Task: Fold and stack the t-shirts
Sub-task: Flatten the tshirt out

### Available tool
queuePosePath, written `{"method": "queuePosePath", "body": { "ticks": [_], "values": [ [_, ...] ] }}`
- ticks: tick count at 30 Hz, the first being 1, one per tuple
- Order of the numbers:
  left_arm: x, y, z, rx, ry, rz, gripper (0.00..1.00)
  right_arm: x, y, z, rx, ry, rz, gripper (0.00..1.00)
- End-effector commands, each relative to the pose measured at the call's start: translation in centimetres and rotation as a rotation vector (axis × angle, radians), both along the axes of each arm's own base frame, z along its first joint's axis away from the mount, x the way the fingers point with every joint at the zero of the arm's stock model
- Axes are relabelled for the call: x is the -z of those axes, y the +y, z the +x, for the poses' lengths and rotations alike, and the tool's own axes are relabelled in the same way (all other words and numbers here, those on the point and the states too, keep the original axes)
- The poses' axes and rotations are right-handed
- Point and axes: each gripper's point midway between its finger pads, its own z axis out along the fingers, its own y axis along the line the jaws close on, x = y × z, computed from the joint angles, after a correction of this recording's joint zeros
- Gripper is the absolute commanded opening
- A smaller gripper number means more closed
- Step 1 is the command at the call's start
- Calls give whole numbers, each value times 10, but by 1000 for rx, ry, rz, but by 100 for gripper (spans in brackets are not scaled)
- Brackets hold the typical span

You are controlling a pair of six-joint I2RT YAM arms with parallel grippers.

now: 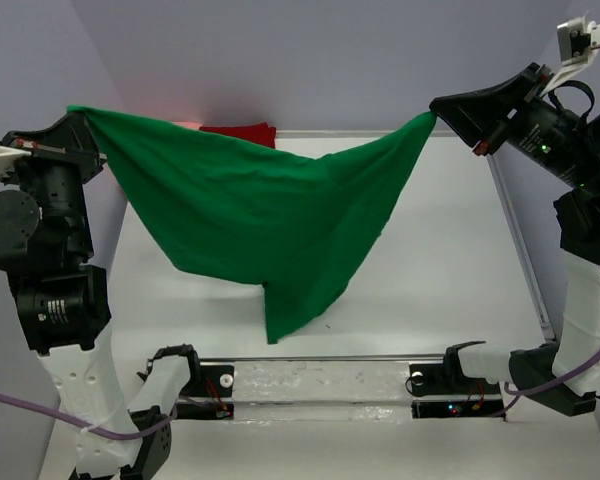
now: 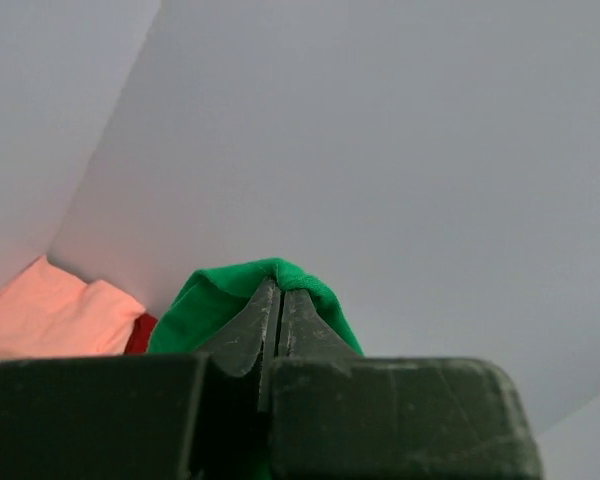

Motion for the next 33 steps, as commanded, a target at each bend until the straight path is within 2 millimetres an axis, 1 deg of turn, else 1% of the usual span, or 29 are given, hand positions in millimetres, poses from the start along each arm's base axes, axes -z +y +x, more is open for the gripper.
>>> {"method": "queuePosePath", "body": {
  "ticks": [1, 3, 4, 5, 6, 8, 9, 10, 11, 12, 13, 14, 15, 17, 18, 19, 20, 21, 22, 23, 24, 25, 26, 27, 28, 29, 31, 32, 33],
  "values": [
    [-33, 20, -29, -129, -113, 2, 0, -37, -24, 3, 166, -164, 6, 0],
    [-30, 24, -25, -151, -91, -4, 0, -46, -31, 10, 218, -181, 25, 0],
    [-28, 25, -23, -155, -81, -8, 0, -45, -33, 17, 235, -172, 31, 0],
    [-22, 26, -16, -152, -58, -8, 0, -35, -32, 33, 250, -130, 33, 0],
    [-6, 27, 2, -148, 9, -20, 0, -28, -33, 45, 266, -101, 31, 0],
    [14, 25, 25, -122, 91, -28, 0, -5, -29, 71, 273, -25, 17, 0],
    [32, 24, 39, -106, 153, -36, 0, 14, -26, 85, 271, 29, 3, 0],
    [51, 21, 60, -74, 215, -41, 0, 25, -24, 93, 266, 60, -4, 0],
    [63, 18, 71, -50, 249, -47, 0, 39, -20, 105, 262, 103, -12, 0],
    [84, 16, 84, -31, 302, -57, 0, 60, -17, 116, 256, 160, -27, 0],
    [101, 14, 97, -11, 346, -74, 0, 72, -15, 122, 247, 191, -37, 0],
    [113, 9, 103, 23, 371, -79, 0, 85, -12, 128, 240, 225, -46, 0],
    [137, 7, 114, 39, 415, -88, 0, 109, -10, 138, 234, 283, -63, 0],
    [161, 4, 122, 59, 456, -104, 0, 134, -7, 148, 226, 335, -81, 0],
    [183, 4, 128, 60, 491, -109, 0, 144, -6, 155, 228, 356, -90, 0],
    [196, 5, 134, 61, 517, -114, 0, 165, -4, 167, 229, 401, -108, 0],
    [212, 6, 140, 59, 542, -114, 0, 174, -3, 174, 231, 416, -115, 0],
    [220, 6, 143, 63, 560, -112, 0, 181, -2, 180, 231, 424, -123, 0],
    [236, 7, 153, 62, 600, -112, 0, 186, -1, 187, 230, 434, -129, 0],
    [244, 9, 158, 62, 623, -100, 0, 197, 2, 202, 230, 454, -140, 0],
    [248, 9, 163, 62, 637, -96, 0, 201, 4, 210, 227, 457, -145, 0],
    [259, 10, 172, 63, 667, -92, 0, 204, 6, 218, 219, 459, -147, 0],
    [258, 6, 176, 93, 667, -83, 0, 202, 11, 233, 207, 454, -142, 0],
    [261, 6, 180, 95, 676, -79, 0, 196, 14, 240, 195, 440, -136, 0],
    [264, 5, 180, 101, 688, -81, 0, 177, 20, 249, 175, 401, -109, 0],
    [268, 4, 180, 104, 697, -84, 0, 166, 22, 252, 163, 371, -101, 0],
    [274, 0, 175, 126, 713, -94, 0, 143, 27, 253, 136, 327, -68, 0],
    [287, -3, 171, 140, 740, -106, 0, 122, 28, 251, 127, 274, -49, 0],
    [286, -8, 167, 155, 735, -111, 0, 113, 31, 246, 103, 254, -41, 0]
  ]
}}
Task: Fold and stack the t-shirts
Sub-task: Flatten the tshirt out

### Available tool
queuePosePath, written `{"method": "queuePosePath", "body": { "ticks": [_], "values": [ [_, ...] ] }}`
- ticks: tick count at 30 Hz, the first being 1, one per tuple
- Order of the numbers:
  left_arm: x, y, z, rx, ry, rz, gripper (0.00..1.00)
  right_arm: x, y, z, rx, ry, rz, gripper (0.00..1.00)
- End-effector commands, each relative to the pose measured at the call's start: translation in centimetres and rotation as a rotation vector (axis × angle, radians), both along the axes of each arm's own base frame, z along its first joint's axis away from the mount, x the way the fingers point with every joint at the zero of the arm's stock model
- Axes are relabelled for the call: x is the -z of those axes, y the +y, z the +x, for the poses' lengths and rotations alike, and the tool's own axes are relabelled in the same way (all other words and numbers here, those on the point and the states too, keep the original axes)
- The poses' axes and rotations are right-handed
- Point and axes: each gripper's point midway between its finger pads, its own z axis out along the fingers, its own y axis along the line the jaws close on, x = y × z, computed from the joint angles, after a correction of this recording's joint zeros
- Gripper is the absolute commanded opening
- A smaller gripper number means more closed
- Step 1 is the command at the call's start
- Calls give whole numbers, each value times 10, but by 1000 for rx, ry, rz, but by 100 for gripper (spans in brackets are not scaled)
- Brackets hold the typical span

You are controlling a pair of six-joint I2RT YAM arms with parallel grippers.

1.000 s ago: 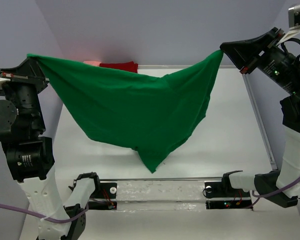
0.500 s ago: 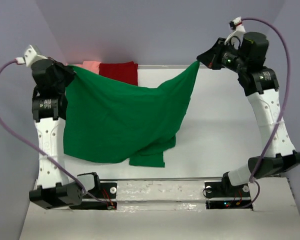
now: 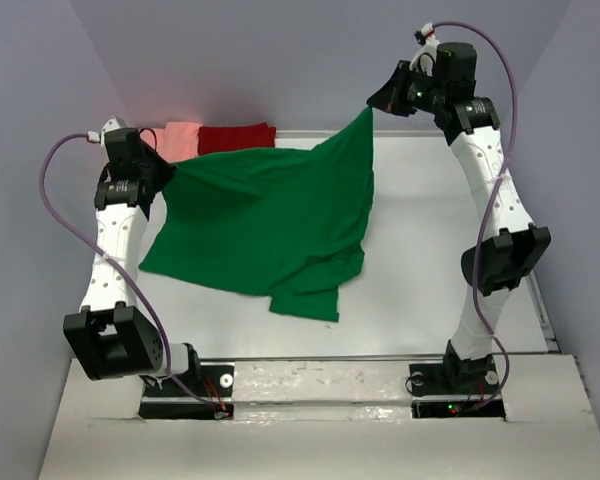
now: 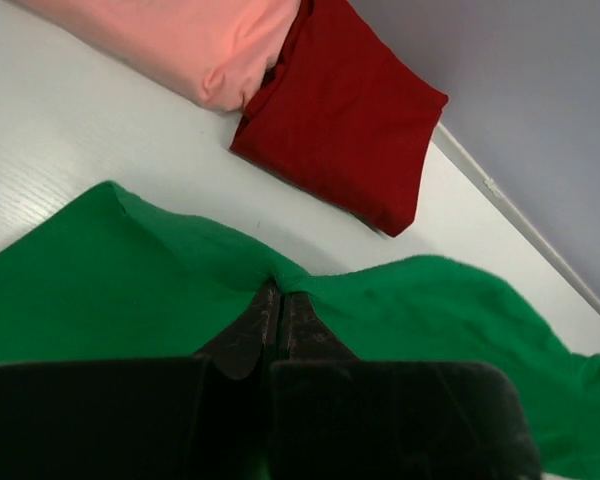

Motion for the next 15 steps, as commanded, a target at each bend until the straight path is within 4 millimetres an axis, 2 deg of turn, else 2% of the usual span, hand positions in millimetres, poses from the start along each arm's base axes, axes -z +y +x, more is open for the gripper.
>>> {"method": "queuePosePath", "body": {
  "ticks": [1, 2, 4, 5, 6, 8, 9, 10, 12, 13, 14, 15],
  "values": [
    [-27, -16, -7, 65, -97, -15, 0, -123, 6, -27, -76, -306, 109, 0],
    [-27, -21, -9, 76, -99, -20, 0, -129, 7, -33, -90, -319, 117, 0],
    [-42, -41, -14, 110, -131, -8, 0, -145, 9, -56, -129, -354, 142, 0],
    [-50, -48, -19, 120, -136, 4, 0, -163, 7, -76, -144, -392, 152, 0],
    [-56, -52, -23, 122, -138, 20, 0, -158, 8, -80, -153, -378, 155, 0],
    [-70, -63, -32, 126, -153, 41, 0, -168, 8, -98, -171, -394, 174, 0],
    [-82, -65, -41, 125, -192, 30, 0, -181, 6, -117, -186, -427, 177, 0],
    [-86, -66, -45, 127, -213, 17, 0, -182, 5, -124, -190, -429, 176, 0],
    [-89, -72, -56, 120, -258, -59, 0, -189, 5, -145, -225, -454, 173, 0],
    [-88, -73, -59, 122, -270, -77, 0, -202, 2, -170, -247, -506, 164, 0],
    [-76, -81, -62, 135, -259, -99, 0, -193, 2, -174, -256, -489, 162, 0],
    [-78, -85, -70, 137, -273, -111, 0, -193, 1, -183, -259, -489, 165, 0]
  ]
}}
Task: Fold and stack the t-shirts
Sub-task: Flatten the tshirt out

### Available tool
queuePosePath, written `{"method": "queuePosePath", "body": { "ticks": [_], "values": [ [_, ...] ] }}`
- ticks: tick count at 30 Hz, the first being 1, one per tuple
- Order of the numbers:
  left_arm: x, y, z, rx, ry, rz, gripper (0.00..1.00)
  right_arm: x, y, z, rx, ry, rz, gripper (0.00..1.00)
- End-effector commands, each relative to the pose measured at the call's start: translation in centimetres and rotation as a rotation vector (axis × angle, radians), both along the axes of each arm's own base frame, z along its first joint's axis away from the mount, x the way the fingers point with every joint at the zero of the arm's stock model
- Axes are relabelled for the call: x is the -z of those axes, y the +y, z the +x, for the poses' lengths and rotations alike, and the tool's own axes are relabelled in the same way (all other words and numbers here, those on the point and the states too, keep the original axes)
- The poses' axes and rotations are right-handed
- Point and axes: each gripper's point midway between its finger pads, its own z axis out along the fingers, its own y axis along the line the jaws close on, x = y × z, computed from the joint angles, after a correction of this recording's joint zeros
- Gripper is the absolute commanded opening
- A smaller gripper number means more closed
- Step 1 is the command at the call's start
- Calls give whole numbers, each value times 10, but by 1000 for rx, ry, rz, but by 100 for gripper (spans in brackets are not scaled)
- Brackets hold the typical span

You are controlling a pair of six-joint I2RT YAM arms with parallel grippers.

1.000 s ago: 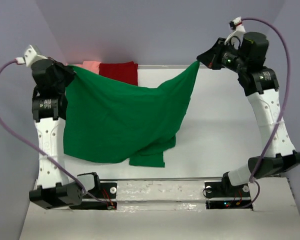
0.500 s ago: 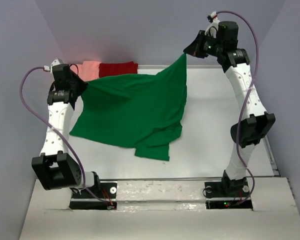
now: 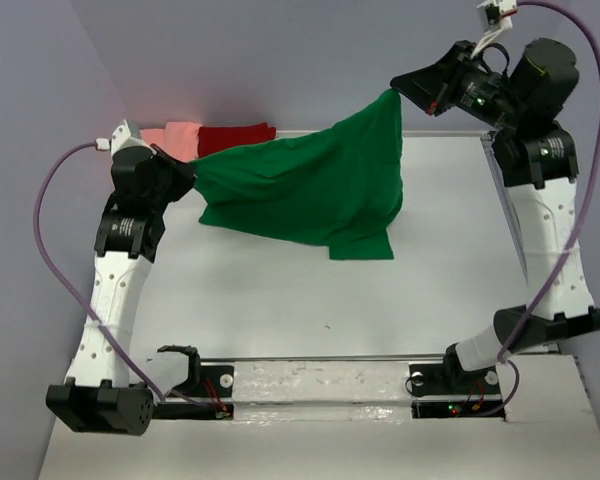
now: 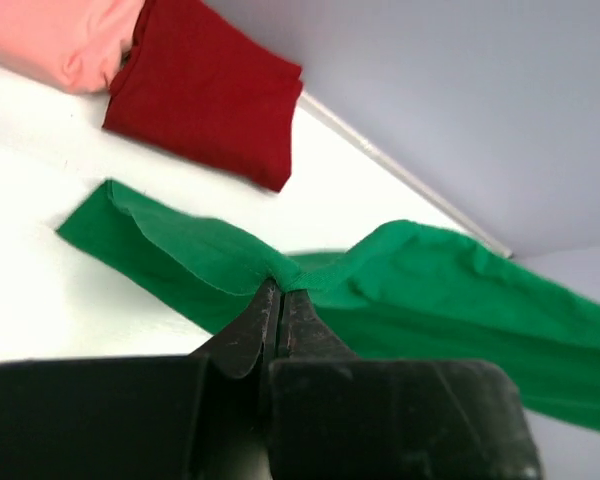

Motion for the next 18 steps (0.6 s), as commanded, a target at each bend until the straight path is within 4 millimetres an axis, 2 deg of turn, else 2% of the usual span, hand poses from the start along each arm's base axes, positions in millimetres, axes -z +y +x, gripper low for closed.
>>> {"method": "queuePosePath", "body": {
  "ticks": [1, 2, 3, 5, 6, 7, 8, 11, 12, 13, 14, 15, 16, 18],
  "values": [
    [-8, -7, -22, -18, -69, -89, 0, -28, -1, -58, -84, -109, 27, 0],
    [-4, -13, -27, 12, -53, -100, 0, -34, -3, -78, -99, -124, 46, 0],
    [-1, -14, -35, 29, -28, -88, 0, -38, -4, -89, -104, -124, 67, 0],
    [0, -13, -46, 32, 3, -73, 0, -49, -7, -114, -123, -130, 115, 0],
    [-5, -11, -57, 34, -2, -63, 0, -57, -11, -137, -124, -159, 127, 0],
    [-5, -11, -62, 39, -9, -54, 0, -61, -13, -151, -125, -173, 135, 0],
    [-10, -9, -75, 40, -36, -56, 0, -66, -18, -176, -127, -205, 137, 0],
    [-22, -10, -97, 58, -104, -68, 0, -70, -24, -215, -143, -243, 139, 0],
    [-29, -9, -111, 60, -145, -75, 0, -76, -27, -240, -157, -283, 142, 0],
    [-34, -8, -119, 61, -169, -80, 0, -78, -28, -254, -169, -304, 141, 0],
    [-51, -5, -145, 66, -259, -85, 0, -83, -34, -290, -179, -369, 141, 0],
    [-54, -5, -152, 70, -280, -85, 0, -84, -36, -301, -179, -395, 140, 0],
    [-56, -4, -157, 71, -294, -83, 0, -87, -41, -323, -177, -442, 142, 0],
    [-56, -2, -169, 67, -323, -86, 0, -90, -45, -341, -170, -484, 145, 0]
  ]
}}
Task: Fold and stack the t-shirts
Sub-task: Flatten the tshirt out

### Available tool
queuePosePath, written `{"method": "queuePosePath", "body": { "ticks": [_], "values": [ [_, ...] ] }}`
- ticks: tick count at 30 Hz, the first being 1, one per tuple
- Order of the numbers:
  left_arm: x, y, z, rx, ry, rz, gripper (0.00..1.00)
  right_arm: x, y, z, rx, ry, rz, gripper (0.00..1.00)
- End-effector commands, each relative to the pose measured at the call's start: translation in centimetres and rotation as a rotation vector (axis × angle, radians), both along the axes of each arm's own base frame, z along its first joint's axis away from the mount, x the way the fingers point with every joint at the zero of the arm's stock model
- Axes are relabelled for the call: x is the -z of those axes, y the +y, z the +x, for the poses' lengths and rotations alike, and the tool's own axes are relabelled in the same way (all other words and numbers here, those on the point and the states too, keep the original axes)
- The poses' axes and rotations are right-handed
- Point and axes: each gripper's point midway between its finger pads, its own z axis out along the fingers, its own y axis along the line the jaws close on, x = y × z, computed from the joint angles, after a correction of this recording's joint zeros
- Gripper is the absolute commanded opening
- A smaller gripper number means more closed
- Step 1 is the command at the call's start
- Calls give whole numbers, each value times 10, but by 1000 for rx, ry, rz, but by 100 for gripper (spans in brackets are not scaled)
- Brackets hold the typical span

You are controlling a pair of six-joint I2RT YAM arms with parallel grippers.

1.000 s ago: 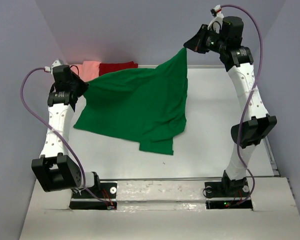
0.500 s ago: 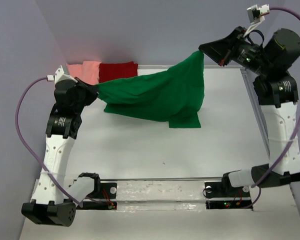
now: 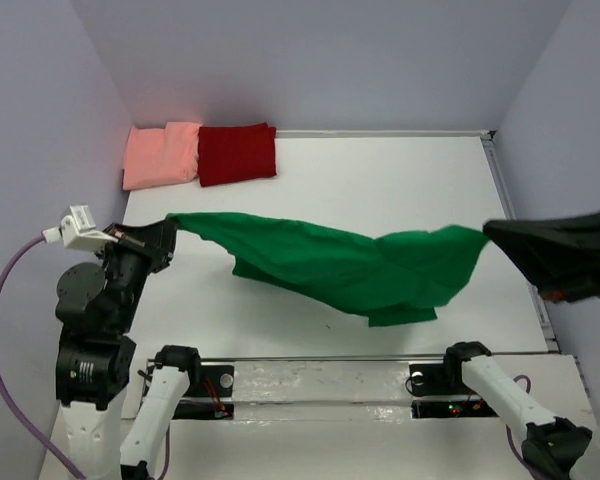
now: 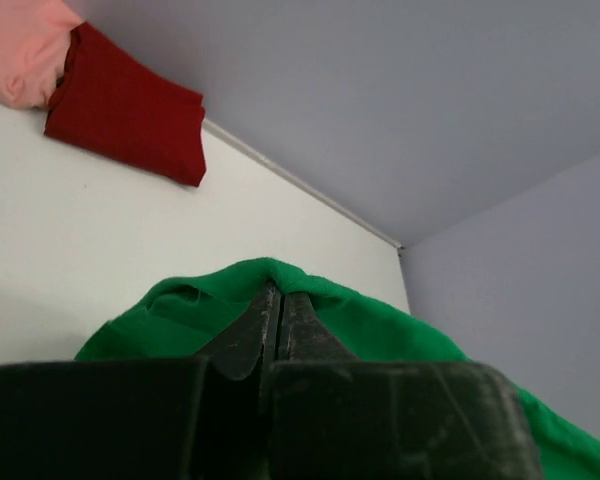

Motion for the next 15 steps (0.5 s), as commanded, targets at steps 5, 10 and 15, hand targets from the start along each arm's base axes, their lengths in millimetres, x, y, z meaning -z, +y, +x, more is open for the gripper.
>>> {"method": "queuePosePath", "body": {
  "ticks": [5, 10, 15],
  "values": [
    [-6, 2, -34, 10, -80, -18, 0, -21, -12, -82, -23, -179, 21, 0],
    [-35, 9, -49, -16, -153, -2, 0, -28, -15, -90, -7, -214, 21, 0],
    [-55, 12, -53, -26, -196, 18, 0, -25, -14, -67, 19, -193, 12, 0]
  ]
}}
